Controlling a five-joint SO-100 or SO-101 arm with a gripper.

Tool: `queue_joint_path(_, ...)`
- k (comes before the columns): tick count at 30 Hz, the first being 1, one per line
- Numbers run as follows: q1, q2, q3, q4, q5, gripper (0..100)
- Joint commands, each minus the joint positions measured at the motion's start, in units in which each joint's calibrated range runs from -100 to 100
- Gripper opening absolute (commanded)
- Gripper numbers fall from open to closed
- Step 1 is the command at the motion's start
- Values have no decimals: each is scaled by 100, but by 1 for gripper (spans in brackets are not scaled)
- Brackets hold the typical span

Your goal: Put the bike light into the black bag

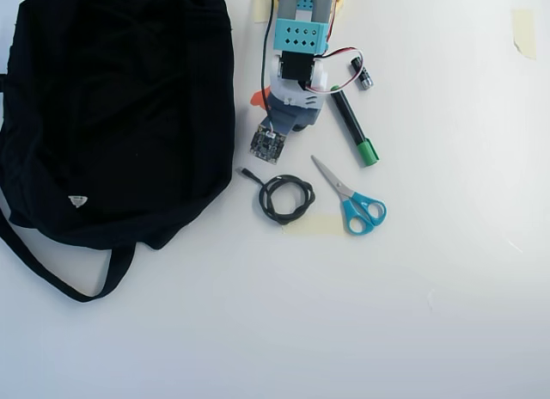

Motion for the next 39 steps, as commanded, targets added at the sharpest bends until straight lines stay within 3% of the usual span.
queue_joint_path(1, -29, 70, -53, -107, 18, 36)
queue_joint_path(6, -36, 70, -44, -107, 29, 24)
queue_joint_path(13, -29, 70, -44, -107, 24, 16)
queue_joint_path(18, -21, 62, -53, -107, -13, 3)
queue_joint_path(39, -96, -79, -646, -13, 197, 2)
